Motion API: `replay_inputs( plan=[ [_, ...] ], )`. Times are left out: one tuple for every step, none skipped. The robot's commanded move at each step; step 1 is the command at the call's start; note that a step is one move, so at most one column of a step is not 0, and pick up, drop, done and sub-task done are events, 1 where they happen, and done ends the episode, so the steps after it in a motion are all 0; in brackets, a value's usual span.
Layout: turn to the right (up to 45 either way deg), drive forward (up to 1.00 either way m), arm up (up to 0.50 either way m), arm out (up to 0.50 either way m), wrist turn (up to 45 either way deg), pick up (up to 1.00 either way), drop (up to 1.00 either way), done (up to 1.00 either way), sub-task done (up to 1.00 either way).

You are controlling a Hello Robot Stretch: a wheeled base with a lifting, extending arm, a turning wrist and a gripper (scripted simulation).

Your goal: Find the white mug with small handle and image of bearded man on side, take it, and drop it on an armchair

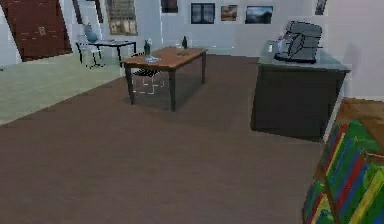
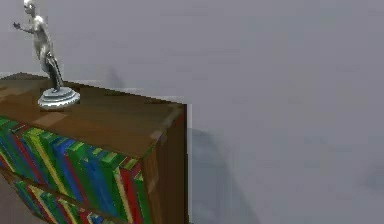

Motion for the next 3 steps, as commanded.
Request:
replay_inputs(
  plan=[
    [9.0,0.00,0.00,0.00,0.0,0.00,0.00,0.00,0.00],
    [0.0,1.00,0.00,0.00,0.0,0.00,0.00,0.00,0.00],
    [0.0,1.00,0.00,0.00,0.0,0.00,0.00,0.00,0.00]
  ],
)
